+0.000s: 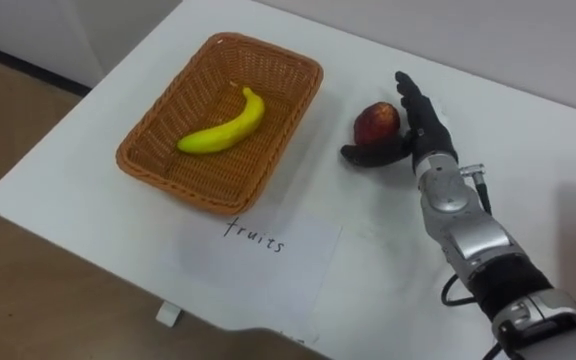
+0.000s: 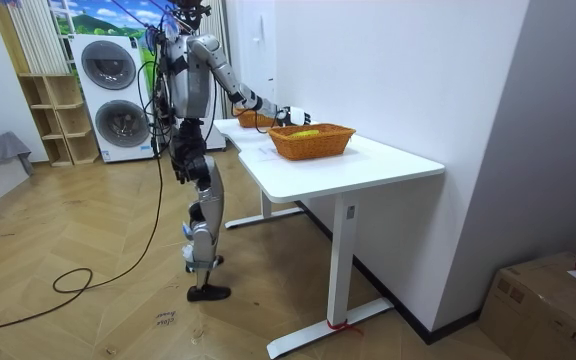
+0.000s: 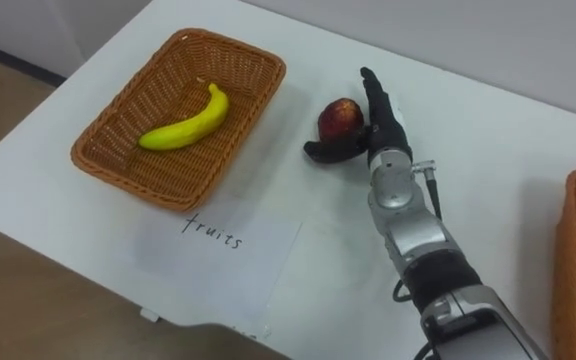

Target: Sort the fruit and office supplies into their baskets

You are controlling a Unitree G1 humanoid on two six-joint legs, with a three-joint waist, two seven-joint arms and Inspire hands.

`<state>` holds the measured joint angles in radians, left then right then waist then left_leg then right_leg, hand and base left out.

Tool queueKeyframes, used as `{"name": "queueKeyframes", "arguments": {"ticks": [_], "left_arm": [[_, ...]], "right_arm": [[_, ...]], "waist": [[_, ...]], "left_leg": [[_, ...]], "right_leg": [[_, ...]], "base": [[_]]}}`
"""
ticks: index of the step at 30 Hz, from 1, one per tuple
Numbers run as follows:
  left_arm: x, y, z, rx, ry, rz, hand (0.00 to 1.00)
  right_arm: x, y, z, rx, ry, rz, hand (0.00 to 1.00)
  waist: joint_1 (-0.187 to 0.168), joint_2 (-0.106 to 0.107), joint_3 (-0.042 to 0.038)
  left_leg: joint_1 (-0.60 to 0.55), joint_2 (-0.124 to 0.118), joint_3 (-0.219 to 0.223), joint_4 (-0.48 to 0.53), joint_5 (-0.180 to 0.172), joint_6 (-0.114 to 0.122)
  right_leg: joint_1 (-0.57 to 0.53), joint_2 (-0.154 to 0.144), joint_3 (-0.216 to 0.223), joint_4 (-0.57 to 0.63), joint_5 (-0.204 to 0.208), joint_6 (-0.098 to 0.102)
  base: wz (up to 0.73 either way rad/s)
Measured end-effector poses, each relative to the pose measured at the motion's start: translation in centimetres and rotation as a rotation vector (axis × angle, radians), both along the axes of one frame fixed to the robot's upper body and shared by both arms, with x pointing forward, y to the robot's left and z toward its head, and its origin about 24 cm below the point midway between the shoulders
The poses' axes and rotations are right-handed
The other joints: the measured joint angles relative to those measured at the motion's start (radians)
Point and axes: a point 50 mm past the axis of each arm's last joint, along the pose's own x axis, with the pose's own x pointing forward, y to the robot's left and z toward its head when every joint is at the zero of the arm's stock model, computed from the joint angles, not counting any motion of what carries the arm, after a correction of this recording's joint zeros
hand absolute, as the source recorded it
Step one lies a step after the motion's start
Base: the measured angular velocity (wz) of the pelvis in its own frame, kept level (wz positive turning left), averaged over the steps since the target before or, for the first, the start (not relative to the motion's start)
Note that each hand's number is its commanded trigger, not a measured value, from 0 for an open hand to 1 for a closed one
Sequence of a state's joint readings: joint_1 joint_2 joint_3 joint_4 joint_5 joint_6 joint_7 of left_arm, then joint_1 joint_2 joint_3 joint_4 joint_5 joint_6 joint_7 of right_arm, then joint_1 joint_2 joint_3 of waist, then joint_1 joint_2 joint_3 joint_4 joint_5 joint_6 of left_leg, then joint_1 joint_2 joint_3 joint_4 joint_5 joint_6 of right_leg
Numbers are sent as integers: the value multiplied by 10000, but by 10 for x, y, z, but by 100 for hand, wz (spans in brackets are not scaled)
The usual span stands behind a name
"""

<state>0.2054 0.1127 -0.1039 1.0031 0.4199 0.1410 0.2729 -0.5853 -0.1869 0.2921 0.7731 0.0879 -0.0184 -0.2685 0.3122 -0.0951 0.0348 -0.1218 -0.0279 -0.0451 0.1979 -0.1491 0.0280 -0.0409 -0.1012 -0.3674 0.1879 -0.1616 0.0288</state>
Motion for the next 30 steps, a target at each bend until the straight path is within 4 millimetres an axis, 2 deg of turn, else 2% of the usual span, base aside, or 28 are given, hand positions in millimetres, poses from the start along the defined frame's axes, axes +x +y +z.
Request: {"name": "queueKeyframes", "arguments": {"ticks": [24, 25, 26, 27, 28, 29, 30], "left_arm": [[2, 8, 2, 80, -194, 64, 0], [2, 8, 2, 80, -195, 64, 0], [2, 8, 2, 79, -196, 64, 0], [2, 8, 2, 79, -196, 64, 0], [2, 8, 2, 80, -195, 65, 0], [2, 8, 2, 82, -195, 64, 0], [2, 8, 2, 84, -195, 64, 0]], "right_arm": [[0, 2, 0, -710, 35, 566, 0], [0, 2, 0, -725, 34, 572, 9], [0, 2, 0, -746, 33, 583, 56], [0, 2, 0, -751, 34, 585, 81], [0, 2, 0, -779, 30, 590, 85], [0, 2, 0, -813, 21, 591, 100], [0, 2, 0, -840, 14, 584, 100]], "waist": [[-7, 53, 3], [-7, 52, 3], [-7, 52, 2], [-7, 52, 1], [-7, 49, -1], [-7, 43, -8], [-6, 39, -11]], "left_leg": [[102, 1, 36, -73, 1, 0], [102, 2, 37, -72, 1, 0], [103, 2, 38, -71, 1, 0], [103, 2, 38, -71, 1, 0], [103, 2, 38, -69, 1, 0], [104, 3, 39, -68, 1, 0], [107, 3, 39, -67, 1, 0]], "right_leg": [[51, 4, -4, -23, 0, 1], [51, 4, -4, -23, 0, 0], [51, 4, -4, -22, 0, 1], [51, 4, -4, -22, 0, 0], [52, 4, -4, -22, 0, 1], [53, 3, -4, -22, 0, 1], [56, 3, -4, -22, 0, 0]], "base": [[0], [0], [0], [0], [0], [0], [0]]}}
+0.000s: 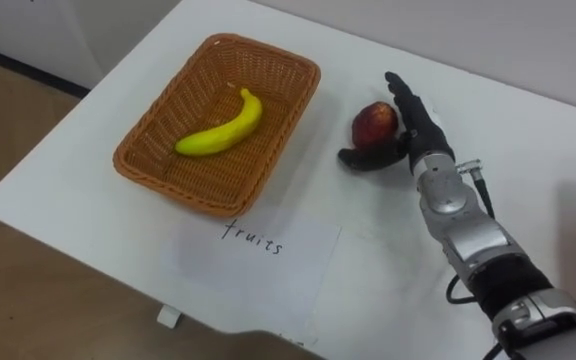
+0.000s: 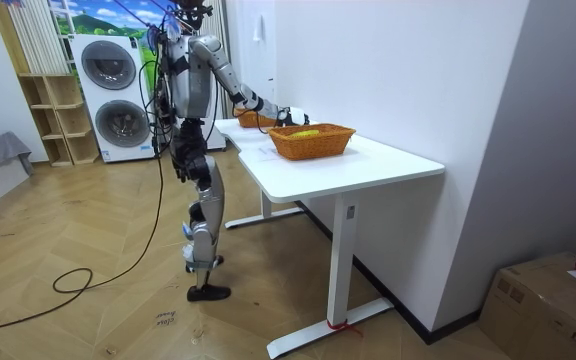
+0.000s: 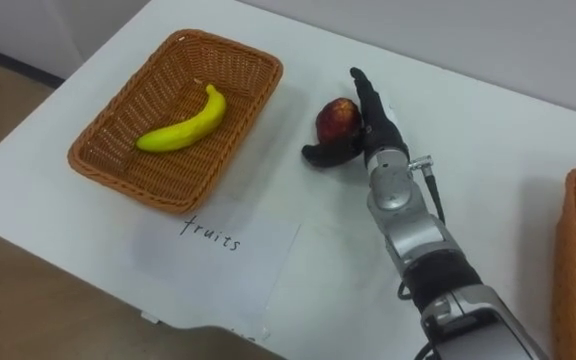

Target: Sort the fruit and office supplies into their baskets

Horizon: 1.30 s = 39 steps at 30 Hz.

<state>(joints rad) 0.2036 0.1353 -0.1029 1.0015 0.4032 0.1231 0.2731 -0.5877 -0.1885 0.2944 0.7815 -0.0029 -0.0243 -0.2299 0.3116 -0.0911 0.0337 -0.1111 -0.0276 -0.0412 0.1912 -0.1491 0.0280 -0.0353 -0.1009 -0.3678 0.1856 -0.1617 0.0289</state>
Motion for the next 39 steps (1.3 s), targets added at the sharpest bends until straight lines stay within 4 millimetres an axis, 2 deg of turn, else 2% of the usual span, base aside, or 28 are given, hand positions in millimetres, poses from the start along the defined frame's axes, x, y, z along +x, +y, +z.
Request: {"name": "queueKeyframes", "arguments": {"ticks": [4, 11, 25, 33, 37, 39], "left_arm": [[0, 0, 0, 14, 2, -3, 0], [3, 1, 1, 100, -91, -3, 0], [-5, 2, -1, 136, 239, 80, 0], [-6, 4, -1, 176, 233, 292, 0], [-7, 6, 0, 212, 226, 373, 0], [-9, 8, 0, 251, 250, 506, 0]], "right_arm": [[0, -6, 2, -187, -116, -222, 100], [0, -10, 1, -973, -72, 68, 100], [-2, -1, -4, -1614, 304, 983, 100], [-2, 2, -4, -1788, 513, 1309, 100], [-2, 2, -3, -1770, 460, 1333, 100], [-1, 3, -1, -1747, 330, 1354, 100]], "waist": [[7, -34, -29], [235, -53, -44], [248, -39, -55], [275, -49, -144], [262, -123, -283], [244, -134, -285]], "left_leg": [[27, 8, 32, 2, 0, 0], [120, 48, 140, -27, -1, -1], [348, 39, 116, -39, -1, -1], [653, 39, 128, -103, -1, -1], [772, 41, 132, -126, 0, -1], [972, 39, 115, -148, 0, 0]], "right_leg": [[19, -1, 6, 1, 0, 0], [40, 8, -9, 9, 3, -4], [307, 7, -38, -8, 2, -4], [555, 21, 85, -6, 2, -3], [655, 18, 88, -10, 2, -3], [859, 11, 86, -21, 0, 0]], "base": [[-2], [-4], [0], [0], [0], [0]]}}
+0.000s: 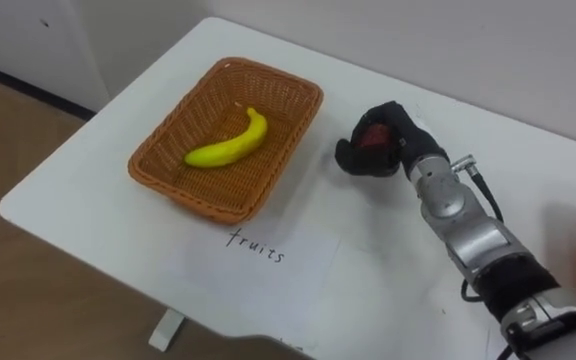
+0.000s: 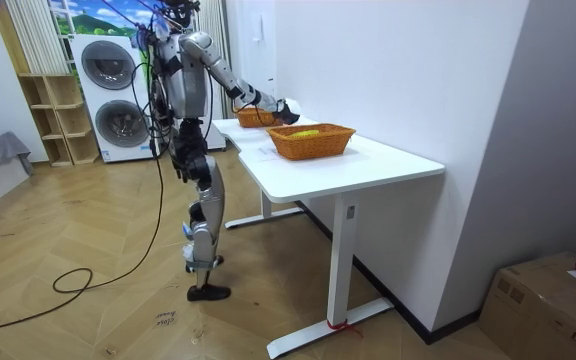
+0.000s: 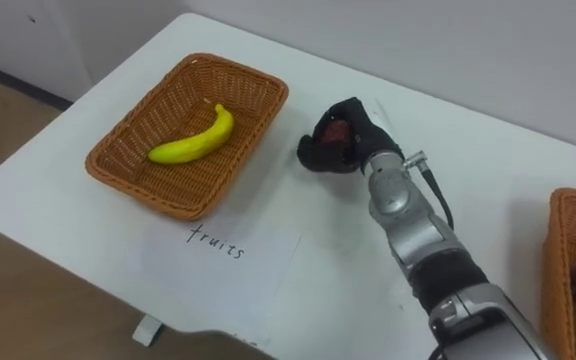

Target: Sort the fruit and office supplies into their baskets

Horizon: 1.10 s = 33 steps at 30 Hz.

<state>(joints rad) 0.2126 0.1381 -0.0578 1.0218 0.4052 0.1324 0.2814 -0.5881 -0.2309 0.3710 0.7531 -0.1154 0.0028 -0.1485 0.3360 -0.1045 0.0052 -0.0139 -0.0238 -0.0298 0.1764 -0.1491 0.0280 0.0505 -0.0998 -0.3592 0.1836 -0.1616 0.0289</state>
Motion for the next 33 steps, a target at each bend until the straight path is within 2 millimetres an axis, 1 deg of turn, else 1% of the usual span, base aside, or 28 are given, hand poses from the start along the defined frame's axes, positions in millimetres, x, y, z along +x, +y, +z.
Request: {"name": "queueKeyframes", "arguments": {"ticks": [2, 4, 5, 7, 9, 10, 12, 14, 15, 17, 29, 33], "left_arm": [[-1, 3, 1, 62, 21, 13, 0], [-2, 5, 1, 124, 24, 11, 0], [-3, 6, 1, 139, 53, 18, 0], [-4, 6, 1, 149, 71, 69, 0], [-9, 7, 1, 149, 171, 166, 0], [-10, 7, 1, 146, 201, 178, 0], [-10, 7, 1, 154, 175, 177, 0], [-8, 7, 2, 179, 74, 112, 0], [-8, 6, 2, 185, 78, 9, 0], [-8, 6, 2, 210, 75, -102, 0], [-9, 6, 1, -49, 166, 121, 0], [-10, 5, 1, -162, 263, 73, 0]], "right_arm": [[1, 2, 4, 72, -186, 79, 100], [2, 5, 8, 133, -379, 145, 100], [2, 7, 11, 183, -502, 224, 100], [3, 9, 17, 270, -725, 339, 100], [3, 15, 28, 575, -1150, 538, 100], [4, 16, 30, 756, -1220, 549, 100], [4, 17, 38, 1379, -1445, 520, 100], [4, 16, 45, 1760, -1712, 475, 100], [4, 17, 50, 1973, -1878, 502, 100], [3, 20, 55, 2141, -2134, 614, 100], [3, 21, 58, 2206, -2251, 681, 100], [2, 26, 66, 2232, -2612, 911, 100]], "waist": [[-31, -36, -25], [-74, -81, -25], [-126, -82, -2], [-183, -95, -5], [-309, -104, 14], [-316, -98, 18], [-341, -25, 72], [-322, -22, 78], [-313, 7, 97], [-322, 23, 108], [-270, 31, 93], [-264, 61, 78]], "left_leg": [[90, 5, -16, -60, 0, 0], [122, 5, -22, -56, 1, -2], [200, -1, -31, -58, 1, -2], [251, -4, -30, -75, 0, -1], [264, -38, -28, -70, 1, -1], [279, -46, -30, -63, 1, -1], [359, -36, -42, -90, -1, 1], [393, -28, -23, -92, -1, 1], [433, -36, -10, -98, -1, 1], [439, -44, -2, -98, -1, 1], [451, -36, 3, -95, -1, 1], [459, -36, 10, -99, -1, 0]], "right_leg": [[61, 2, -5, 3, -2, 3], [101, 10, -22, 3, -1, 2], [186, 7, -46, -3, -1, 4], [242, 5, -47, 2, 0, 5], [262, 5, -61, 5, 0, 5], [290, 3, -68, 4, 1, 6], [365, -3, -75, 0, 0, 8], [364, 1, -64, -8, 0, 8], [397, 0, -52, -8, 0, 8], [404, 3, -50, -12, 0, 8], [475, 37, 4, -135, 12, 25], [484, 41, 7, -138, 14, 27]], "base": [[0], [0], [0], [0], [0], [0], [0], [0], [0], [0], [0], [0]]}}
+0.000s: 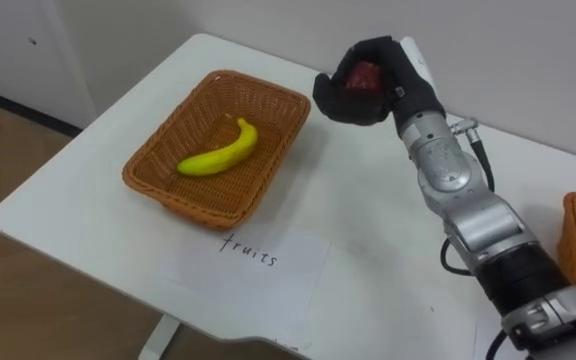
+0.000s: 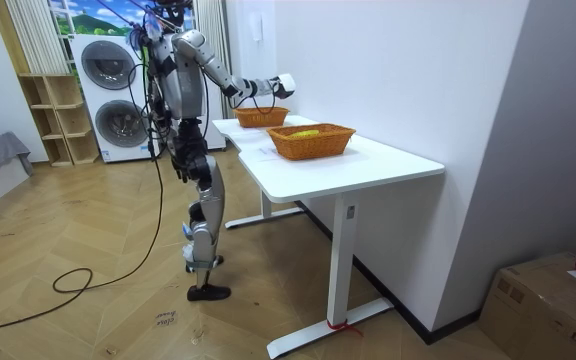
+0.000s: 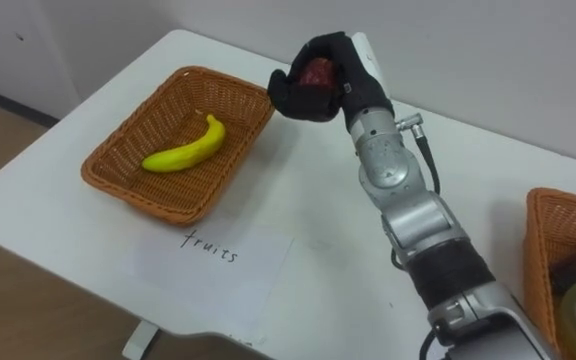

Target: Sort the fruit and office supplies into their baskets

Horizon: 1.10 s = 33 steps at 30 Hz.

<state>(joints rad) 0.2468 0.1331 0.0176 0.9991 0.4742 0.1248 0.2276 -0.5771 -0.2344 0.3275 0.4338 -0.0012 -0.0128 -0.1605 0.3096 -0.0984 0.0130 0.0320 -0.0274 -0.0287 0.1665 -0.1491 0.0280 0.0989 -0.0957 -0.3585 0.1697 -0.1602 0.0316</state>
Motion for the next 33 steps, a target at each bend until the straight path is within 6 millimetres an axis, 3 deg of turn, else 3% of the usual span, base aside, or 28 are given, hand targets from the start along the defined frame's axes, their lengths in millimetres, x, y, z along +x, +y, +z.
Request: {"name": "queueKeyframes", "arguments": {"ticks": [7, 12, 22, 28, 33], "left_arm": [[-5, 0, 0, -16, 138, 37, 0], [-9, 0, -1, 55, 360, 111, 0], [-9, 0, -1, 77, 409, 160, 0], [-12, -1, -2, 83, 526, 139, 0], [-10, -1, -2, 108, 535, 108, 0]], "right_arm": [[-1, 4, 4, 15, -175, 114, 100], [-1, 4, 3, -11, -84, 86, 100], [-3, 23, 1, 295, -42, 437, 100], [-7, 42, -2, -471, -226, 886, 100], [-10, 52, -6, -701, -51, 1180, 100]], "waist": [[184, -34, -27], [469, -137, -97], [591, -131, -56], [687, -115, -44], [951, -216, -36]], "left_leg": [[53, -8, -69, -31, -1, 1], [56, -13, -122, -15, -1, 1], [24, -32, -327, -17, -5, 4], [-42, -33, -339, -24, -5, 4], [-92, -37, -357, -39, -3, 5]], "right_leg": [[70, -7, -25, 4, -1, 1], [74, -22, -117, 16, 0, 2], [207, -67, -376, 6, -3, 16], [151, -57, -403, -8, -3, 16], [75, -55, -383, -9, -5, 20]], "base": [[0], [2], [6], [0], [0]]}}
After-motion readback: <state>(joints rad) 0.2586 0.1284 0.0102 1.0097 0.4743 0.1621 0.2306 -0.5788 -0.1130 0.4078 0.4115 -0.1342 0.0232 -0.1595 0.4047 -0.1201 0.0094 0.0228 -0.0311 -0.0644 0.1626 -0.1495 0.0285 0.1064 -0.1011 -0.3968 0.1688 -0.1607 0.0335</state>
